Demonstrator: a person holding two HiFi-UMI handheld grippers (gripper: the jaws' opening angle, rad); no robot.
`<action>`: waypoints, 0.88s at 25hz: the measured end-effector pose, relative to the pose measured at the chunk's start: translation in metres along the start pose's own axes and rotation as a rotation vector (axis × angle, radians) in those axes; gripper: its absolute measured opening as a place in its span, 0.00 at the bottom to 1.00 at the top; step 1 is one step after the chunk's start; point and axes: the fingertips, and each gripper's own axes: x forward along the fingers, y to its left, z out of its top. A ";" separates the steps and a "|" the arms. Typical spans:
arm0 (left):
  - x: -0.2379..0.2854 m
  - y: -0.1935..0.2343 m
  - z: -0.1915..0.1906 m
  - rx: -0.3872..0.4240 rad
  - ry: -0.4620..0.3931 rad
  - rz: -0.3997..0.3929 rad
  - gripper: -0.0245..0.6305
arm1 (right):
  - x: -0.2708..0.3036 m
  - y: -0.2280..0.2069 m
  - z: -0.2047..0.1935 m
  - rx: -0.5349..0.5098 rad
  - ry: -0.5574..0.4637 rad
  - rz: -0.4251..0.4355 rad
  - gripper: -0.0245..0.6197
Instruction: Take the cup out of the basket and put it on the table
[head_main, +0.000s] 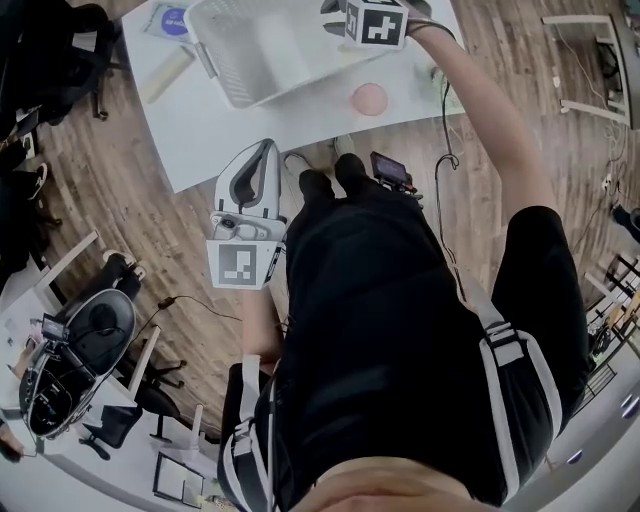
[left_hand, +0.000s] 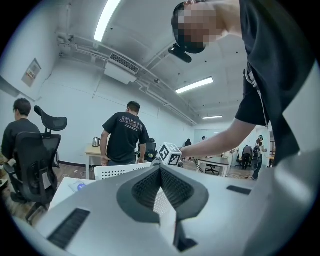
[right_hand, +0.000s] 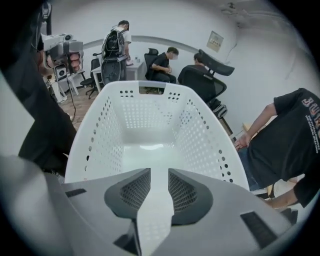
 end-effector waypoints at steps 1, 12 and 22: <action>-0.001 0.001 0.000 -0.002 -0.001 0.004 0.07 | 0.006 0.000 -0.003 -0.010 0.027 0.024 0.20; -0.011 0.011 -0.005 -0.006 0.028 0.039 0.07 | 0.046 -0.003 -0.039 -0.124 0.363 0.120 0.43; -0.004 0.015 -0.004 -0.018 0.047 0.060 0.07 | 0.082 0.014 -0.066 -0.154 0.539 0.250 0.55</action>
